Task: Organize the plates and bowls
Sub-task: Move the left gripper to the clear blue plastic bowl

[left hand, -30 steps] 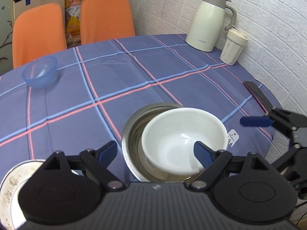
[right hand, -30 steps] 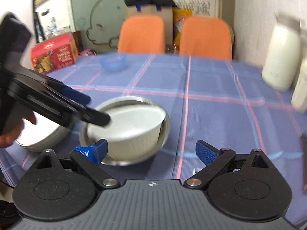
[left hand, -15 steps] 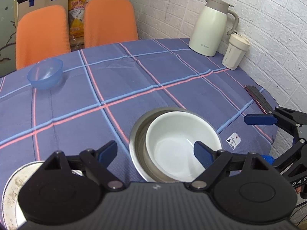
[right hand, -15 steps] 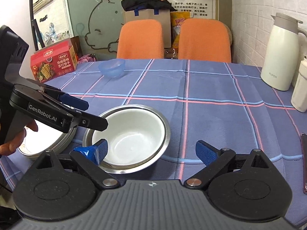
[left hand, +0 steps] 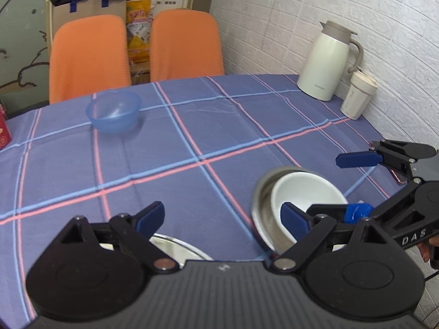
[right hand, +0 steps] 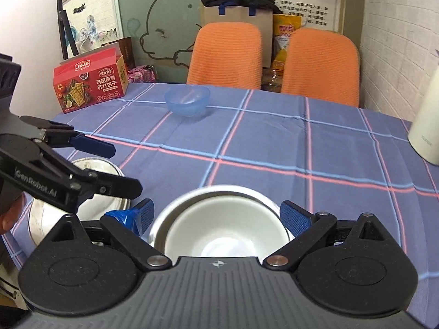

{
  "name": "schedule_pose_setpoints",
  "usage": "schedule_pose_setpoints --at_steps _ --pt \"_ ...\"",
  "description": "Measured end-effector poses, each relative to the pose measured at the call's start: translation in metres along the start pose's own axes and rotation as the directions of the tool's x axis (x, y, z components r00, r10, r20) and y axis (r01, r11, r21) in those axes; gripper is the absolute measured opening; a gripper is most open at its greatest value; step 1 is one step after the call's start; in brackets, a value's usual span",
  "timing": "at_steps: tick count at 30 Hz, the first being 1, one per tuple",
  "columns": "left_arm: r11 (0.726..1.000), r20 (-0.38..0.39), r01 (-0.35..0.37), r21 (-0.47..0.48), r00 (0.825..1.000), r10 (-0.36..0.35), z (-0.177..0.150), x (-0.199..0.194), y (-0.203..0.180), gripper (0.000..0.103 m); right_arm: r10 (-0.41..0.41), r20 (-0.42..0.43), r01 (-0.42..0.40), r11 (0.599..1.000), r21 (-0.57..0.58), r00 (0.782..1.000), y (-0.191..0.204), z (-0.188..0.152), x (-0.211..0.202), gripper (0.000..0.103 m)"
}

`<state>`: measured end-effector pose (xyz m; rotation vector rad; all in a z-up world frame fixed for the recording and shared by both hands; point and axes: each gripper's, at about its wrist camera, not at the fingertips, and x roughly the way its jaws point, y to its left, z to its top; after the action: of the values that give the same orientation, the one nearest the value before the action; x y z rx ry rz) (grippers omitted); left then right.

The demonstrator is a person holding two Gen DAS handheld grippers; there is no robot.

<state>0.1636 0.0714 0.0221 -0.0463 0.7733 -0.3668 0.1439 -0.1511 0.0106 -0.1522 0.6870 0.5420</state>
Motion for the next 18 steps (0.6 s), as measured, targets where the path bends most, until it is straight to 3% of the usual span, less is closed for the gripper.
schedule_pose_setpoints --at_steps 6,9,14,18 --pt "0.997 0.013 -0.060 -0.049 0.998 0.061 0.012 0.000 0.053 0.092 0.048 -0.030 -0.048 0.999 -0.016 0.998 0.006 0.047 0.044 0.086" --pt "0.988 0.022 -0.108 -0.106 0.994 0.111 0.025 0.006 0.089 0.092 0.031 -0.053 -0.034 0.998 -0.057 0.998 0.014 0.071 0.078 0.086" --pt "0.965 0.009 -0.139 -0.222 0.989 0.144 0.052 0.029 0.151 0.092 0.042 -0.127 -0.055 0.993 -0.103 0.991 0.029 0.096 0.139 0.086" --pt "0.961 0.008 -0.147 -0.236 0.988 0.153 0.079 0.057 0.175 0.092 0.030 -0.159 -0.054 0.988 -0.145 0.987 0.036 0.108 0.175 0.086"
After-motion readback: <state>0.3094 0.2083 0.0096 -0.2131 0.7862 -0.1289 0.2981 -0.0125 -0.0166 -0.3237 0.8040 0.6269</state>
